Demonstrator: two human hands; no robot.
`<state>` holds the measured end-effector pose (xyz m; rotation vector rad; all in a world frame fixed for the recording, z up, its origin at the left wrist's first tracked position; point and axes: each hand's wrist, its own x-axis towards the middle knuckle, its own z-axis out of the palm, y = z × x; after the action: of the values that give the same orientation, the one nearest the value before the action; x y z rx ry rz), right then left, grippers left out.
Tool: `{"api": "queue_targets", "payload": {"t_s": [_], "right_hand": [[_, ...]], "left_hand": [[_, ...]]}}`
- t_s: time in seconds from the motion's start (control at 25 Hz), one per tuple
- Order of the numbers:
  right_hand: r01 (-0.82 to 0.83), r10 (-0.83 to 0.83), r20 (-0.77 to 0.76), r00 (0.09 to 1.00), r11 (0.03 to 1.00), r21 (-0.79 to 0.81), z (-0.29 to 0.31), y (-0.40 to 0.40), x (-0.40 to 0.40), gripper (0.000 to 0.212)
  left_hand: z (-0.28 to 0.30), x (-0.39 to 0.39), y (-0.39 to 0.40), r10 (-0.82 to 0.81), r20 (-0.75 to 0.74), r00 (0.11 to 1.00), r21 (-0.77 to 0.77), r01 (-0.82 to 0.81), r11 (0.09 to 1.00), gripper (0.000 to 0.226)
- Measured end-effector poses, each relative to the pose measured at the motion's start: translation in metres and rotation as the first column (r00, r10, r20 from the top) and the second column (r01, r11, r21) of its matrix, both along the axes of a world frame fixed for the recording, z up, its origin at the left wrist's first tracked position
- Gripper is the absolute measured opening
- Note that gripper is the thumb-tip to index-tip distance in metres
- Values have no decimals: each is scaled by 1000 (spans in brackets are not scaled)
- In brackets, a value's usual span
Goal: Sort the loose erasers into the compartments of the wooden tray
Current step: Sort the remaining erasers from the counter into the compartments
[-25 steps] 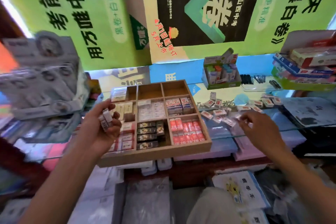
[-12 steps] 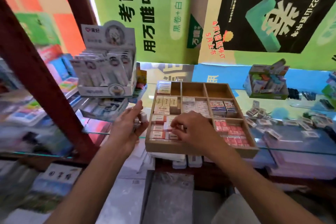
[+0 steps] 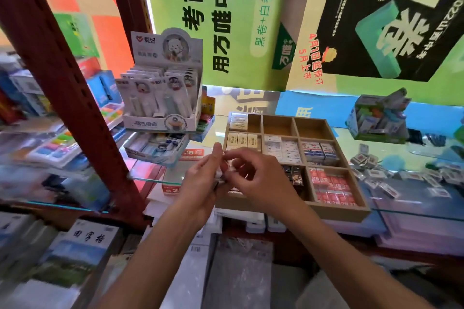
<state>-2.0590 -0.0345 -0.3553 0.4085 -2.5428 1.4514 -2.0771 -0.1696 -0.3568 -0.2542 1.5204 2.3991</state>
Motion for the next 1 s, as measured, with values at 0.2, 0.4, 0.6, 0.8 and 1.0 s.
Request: {"api": "queue_targets", "payload": {"t_s": [0.2, 0.4, 0.6, 0.8, 1.0], "right_hand": [[191, -59, 291, 955, 873, -448, -2, 2, -2, 19], [226, -47, 356, 933, 848, -479, 1, 10, -3, 24], [72, -84, -161, 983, 994, -80, -8, 13, 3, 19], [-146, 127, -91, 988, 955, -257, -8, 12, 12, 31], [-30, 69, -283, 957, 990, 139, -8, 9, 3, 18]], "left_hand": [[-1, -1, -10, 13, 61, 998, 121, -20, 992, 28], [-7, 2, -17, -30, 6, 1000, -95, 30, 995, 21], [-9, 3, -24, -88, 2, 996, -49, 88, 995, 33], [-13, 5, -22, -134, 20, 991, 29, 133, 991, 26], [-13, 0, -17, -126, 66, 990, -33, 129, 991, 26]]}}
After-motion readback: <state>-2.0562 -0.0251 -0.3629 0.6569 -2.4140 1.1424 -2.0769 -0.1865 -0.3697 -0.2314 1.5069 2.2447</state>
